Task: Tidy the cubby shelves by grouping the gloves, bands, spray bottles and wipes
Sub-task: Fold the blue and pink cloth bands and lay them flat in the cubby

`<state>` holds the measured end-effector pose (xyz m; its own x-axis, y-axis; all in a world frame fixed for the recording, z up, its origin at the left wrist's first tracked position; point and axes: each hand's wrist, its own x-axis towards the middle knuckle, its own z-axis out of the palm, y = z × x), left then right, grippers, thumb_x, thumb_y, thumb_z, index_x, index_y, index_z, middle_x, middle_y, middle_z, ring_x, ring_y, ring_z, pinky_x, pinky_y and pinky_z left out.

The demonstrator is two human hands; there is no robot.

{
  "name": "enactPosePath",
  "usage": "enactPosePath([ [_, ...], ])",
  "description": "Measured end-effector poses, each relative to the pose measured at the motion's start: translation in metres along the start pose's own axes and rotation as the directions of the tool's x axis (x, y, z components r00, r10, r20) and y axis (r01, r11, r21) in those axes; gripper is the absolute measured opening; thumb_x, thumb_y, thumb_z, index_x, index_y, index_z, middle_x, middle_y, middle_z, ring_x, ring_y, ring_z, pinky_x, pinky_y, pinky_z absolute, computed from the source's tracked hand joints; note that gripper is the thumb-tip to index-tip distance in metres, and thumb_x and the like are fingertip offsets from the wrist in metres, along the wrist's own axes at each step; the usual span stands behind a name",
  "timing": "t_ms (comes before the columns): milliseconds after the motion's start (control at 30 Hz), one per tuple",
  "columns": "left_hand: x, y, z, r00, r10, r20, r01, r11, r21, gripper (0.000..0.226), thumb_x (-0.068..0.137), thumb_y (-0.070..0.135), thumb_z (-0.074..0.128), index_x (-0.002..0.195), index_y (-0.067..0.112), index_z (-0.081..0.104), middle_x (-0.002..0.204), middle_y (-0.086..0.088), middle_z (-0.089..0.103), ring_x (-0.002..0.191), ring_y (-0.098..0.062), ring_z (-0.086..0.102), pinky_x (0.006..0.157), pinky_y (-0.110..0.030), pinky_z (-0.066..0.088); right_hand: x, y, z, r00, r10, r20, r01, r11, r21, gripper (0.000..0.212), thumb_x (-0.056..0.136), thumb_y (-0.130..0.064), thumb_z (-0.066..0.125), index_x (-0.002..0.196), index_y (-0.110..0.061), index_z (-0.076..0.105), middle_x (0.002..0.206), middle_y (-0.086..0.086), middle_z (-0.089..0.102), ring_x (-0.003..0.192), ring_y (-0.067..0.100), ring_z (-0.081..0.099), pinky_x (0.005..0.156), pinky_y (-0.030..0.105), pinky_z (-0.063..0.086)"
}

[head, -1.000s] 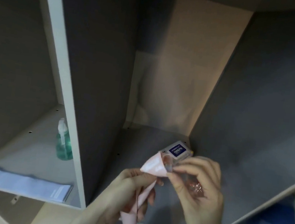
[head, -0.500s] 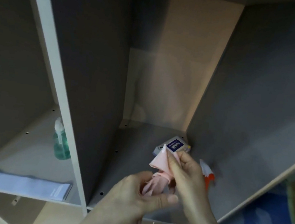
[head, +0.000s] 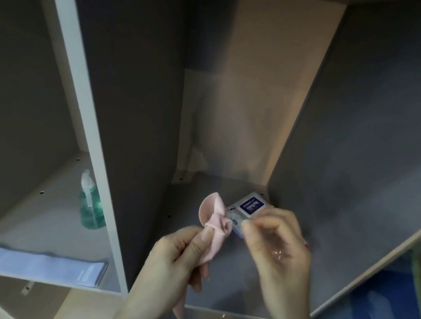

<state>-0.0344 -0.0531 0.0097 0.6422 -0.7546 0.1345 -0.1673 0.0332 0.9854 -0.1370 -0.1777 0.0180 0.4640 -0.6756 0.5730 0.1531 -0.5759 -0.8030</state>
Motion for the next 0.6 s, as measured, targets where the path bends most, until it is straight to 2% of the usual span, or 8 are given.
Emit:
enactPosePath([
  [100,-0.001,0.002,-0.001,0.999,0.035,0.012,-0.035,0.999,0.005,0.035,0.089,0.05,0.049,0.073,0.022,0.064,0.058,-0.005,0.062,0.047,-0.017,0.058,0.043,-0.04,0.042,-0.004,-0.005,0.002,0.977,-0.137,0.166,0.165,0.971,-0.172,0.023,0.077,-0.053,0.068,0.087,-0.033,0.069,0.096,-0.012,0.06,0.1,0.016,0.055,0.086,0.02,0.04],
  [167,-0.003,0.003,-0.001,0.999,0.039,0.02,-0.04,0.999,0.037,0.033,0.089,0.053,0.048,0.08,0.027,0.067,0.062,-0.004,0.063,0.05,-0.015,0.058,0.043,-0.046,0.046,-0.004,-0.005,0.003,0.971,-0.176,0.165,0.208,0.956,-0.206,0.02,0.078,-0.046,0.069,0.088,-0.029,0.07,0.095,-0.013,0.062,0.099,0.014,0.055,0.087,0.021,0.04],
  [233,-0.005,0.0,-0.001,0.999,0.047,0.003,-0.047,0.993,0.108,0.037,0.084,0.062,0.047,0.088,0.031,0.067,0.071,0.0,0.066,0.06,-0.01,0.061,0.058,-0.05,0.053,-0.005,-0.005,0.004,0.967,-0.215,0.139,0.242,0.947,-0.214,0.012,0.078,-0.036,0.072,0.082,-0.025,0.07,0.092,-0.012,0.063,0.097,0.014,0.056,0.085,0.023,0.041],
  [267,-0.005,-0.002,-0.002,0.996,0.08,-0.033,-0.073,0.982,0.173,0.036,0.08,0.064,0.047,0.093,0.036,0.065,0.079,0.006,0.068,0.07,-0.006,0.063,0.069,-0.049,0.054,-0.006,-0.004,0.004,0.966,-0.225,0.13,0.249,0.945,-0.211,0.01,0.078,-0.032,0.074,0.079,-0.023,0.07,0.092,-0.011,0.063,0.096,0.015,0.057,0.085,0.023,0.041],
  [333,-0.005,-0.002,-0.006,0.961,0.228,-0.157,-0.163,0.924,0.345,0.035,0.076,0.063,0.051,0.107,0.047,0.058,0.1,0.02,0.064,0.092,0.003,0.062,0.084,-0.032,0.053,-0.007,-0.003,0.004,0.967,-0.225,0.117,0.245,0.948,-0.204,0.008,0.075,-0.022,0.076,0.075,-0.019,0.069,0.092,-0.01,0.065,0.094,0.016,0.059,0.083,0.023,0.042],
  [400,-0.003,0.003,-0.011,0.88,0.438,-0.185,-0.305,0.818,0.488,0.039,0.08,0.052,0.058,0.117,0.044,0.055,0.11,0.022,0.057,0.102,0.004,0.058,0.085,-0.018,0.048,-0.007,-0.004,0.005,0.972,-0.203,0.119,0.223,0.958,-0.182,0.007,0.074,-0.017,0.076,0.073,-0.018,0.069,0.091,-0.013,0.065,0.093,0.014,0.06,0.08,0.021,0.043],
  [467,-0.002,0.006,-0.013,0.817,0.569,-0.094,-0.441,0.721,0.535,0.029,0.086,0.043,0.059,0.113,0.034,0.062,0.108,0.018,0.058,0.102,-0.003,0.06,0.083,-0.024,0.051,-0.008,-0.006,0.006,0.971,-0.193,0.141,0.212,0.968,-0.135,0.006,0.075,-0.015,0.074,0.074,-0.018,0.069,0.09,-0.015,0.066,0.092,0.01,0.062,0.077,0.018,0.044],
  [600,0.0,0.009,-0.02,0.83,0.556,-0.048,-0.486,0.763,0.427,0.018,0.084,0.036,0.066,0.096,0.026,0.074,0.094,0.011,0.066,0.09,-0.003,0.065,0.072,-0.029,0.054,-0.011,-0.007,0.009,0.965,-0.186,0.183,0.207,0.973,-0.1,0.006,0.077,-0.017,0.068,0.077,-0.022,0.067,0.089,-0.016,0.068,0.088,0.006,0.065,0.074,0.02,0.049],
])
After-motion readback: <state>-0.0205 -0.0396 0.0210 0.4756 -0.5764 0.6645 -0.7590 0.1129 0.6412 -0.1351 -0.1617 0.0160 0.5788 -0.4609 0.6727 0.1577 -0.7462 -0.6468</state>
